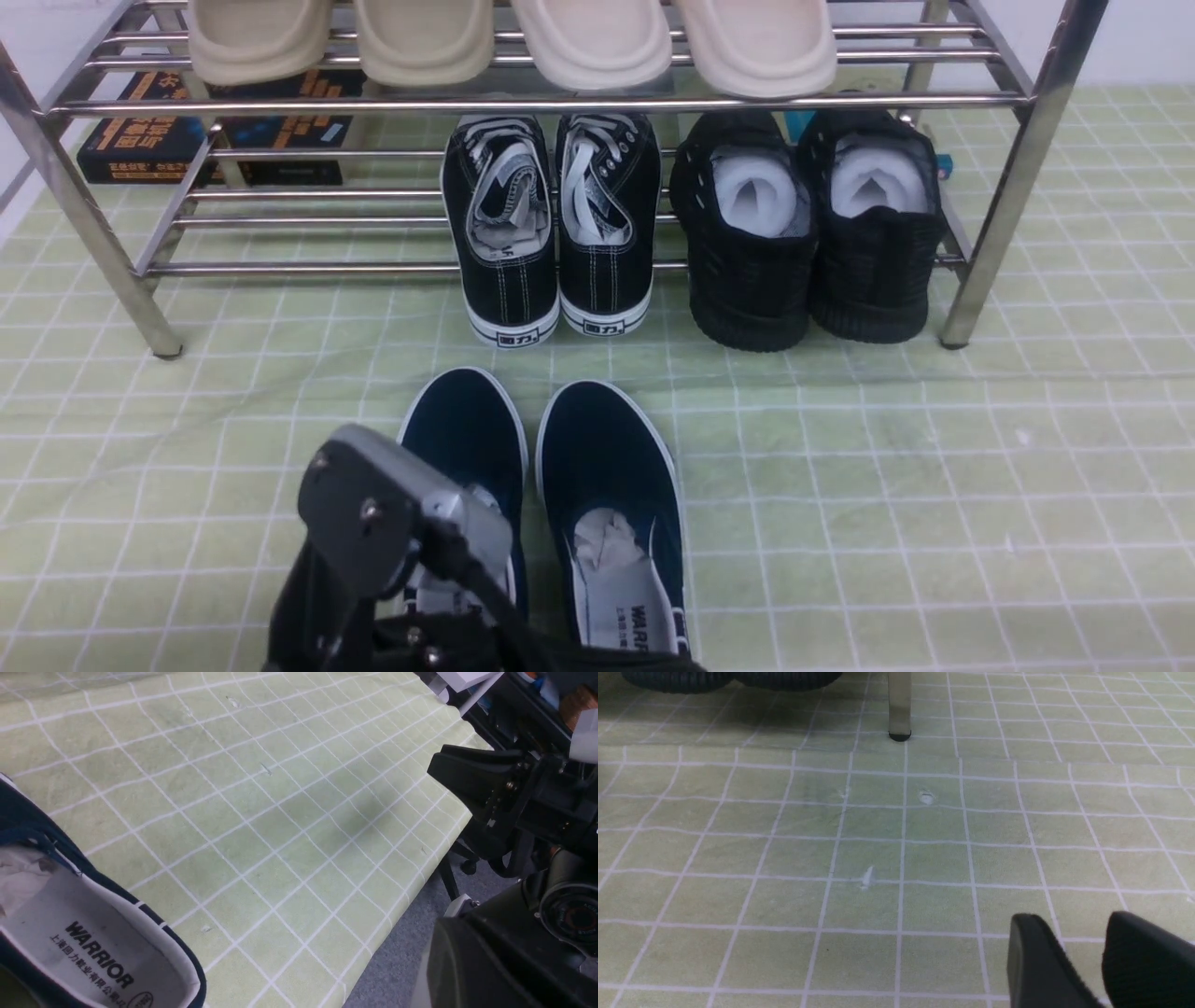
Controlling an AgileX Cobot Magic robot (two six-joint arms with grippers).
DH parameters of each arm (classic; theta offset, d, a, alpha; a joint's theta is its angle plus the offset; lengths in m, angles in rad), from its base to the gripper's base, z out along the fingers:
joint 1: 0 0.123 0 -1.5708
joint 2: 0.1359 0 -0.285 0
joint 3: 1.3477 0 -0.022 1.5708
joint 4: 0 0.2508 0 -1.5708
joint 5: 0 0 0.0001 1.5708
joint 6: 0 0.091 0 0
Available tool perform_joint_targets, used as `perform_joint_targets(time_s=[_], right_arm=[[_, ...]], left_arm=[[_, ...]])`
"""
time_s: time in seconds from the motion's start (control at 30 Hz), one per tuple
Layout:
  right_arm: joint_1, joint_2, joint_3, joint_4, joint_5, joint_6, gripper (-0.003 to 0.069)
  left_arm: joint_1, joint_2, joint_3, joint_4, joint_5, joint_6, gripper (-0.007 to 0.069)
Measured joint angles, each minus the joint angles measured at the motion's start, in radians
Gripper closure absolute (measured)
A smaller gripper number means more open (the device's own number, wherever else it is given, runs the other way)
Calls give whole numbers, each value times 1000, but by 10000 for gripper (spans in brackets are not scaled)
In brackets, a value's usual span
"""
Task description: Take the shoes off the shelf with your hand from the green coffee tablecloth.
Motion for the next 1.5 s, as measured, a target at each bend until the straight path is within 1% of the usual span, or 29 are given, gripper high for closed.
perform_joint_targets(time_s=[0.23, 0.37, 0.4, 0.43, 0.47, 0.5, 0.53, 0.57, 0.6, 0.63, 0.73, 1.2, 1.37, 1.43, 1.5], right_arm=[[0, 0, 0, 0, 0, 0, 420], [0, 0, 0, 0, 0, 0, 420], [0, 0, 0, 0, 0, 0, 420], [0, 0, 0, 0, 0, 0, 420], [0, 0, 0, 0, 0, 0, 420], [0, 0, 0, 0, 0, 0, 420], [0, 0, 0, 0, 0, 0, 420], [0, 0, 0, 0, 0, 0, 420], [0, 0, 0, 0, 0, 0, 420], [0, 0, 0, 0, 0, 0, 420], [0, 0, 0, 0, 0, 0, 420], [0, 0, 0, 0, 0, 0, 420], [0, 0, 0, 0, 0, 0, 420], [0, 0, 0, 0, 0, 0, 420], [0, 0, 0, 0, 0, 0, 420]], left_arm=[[0, 0, 0, 16, 55, 1, 578], [0, -9, 0, -50, 114, 85, 573], [0, -26, 0, -100, 133, 160, 571], [0, -46, 0, -138, 139, 210, 571], [0, -74, 0, -187, 142, 310, 571], [0, -94, 0, -218, 142, 354, 571], [0, -123, 0, -259, 140, 453, 571], [0, -140, 0, -282, 140, 503, 571], [0, -145, 0, -287, 139, 515, 571], [0, -175, 0, -320, 137, 592, 568], [0, -199, 10, -334, 123, 669, 563], [0, -223, 72, -321, 93, 695, 552], [4, -305, 117, -298, 84, 695, 552], [29, -336, 139, -287, 81, 695, 551], [85, -373, 169, -277, 81, 693, 551]])
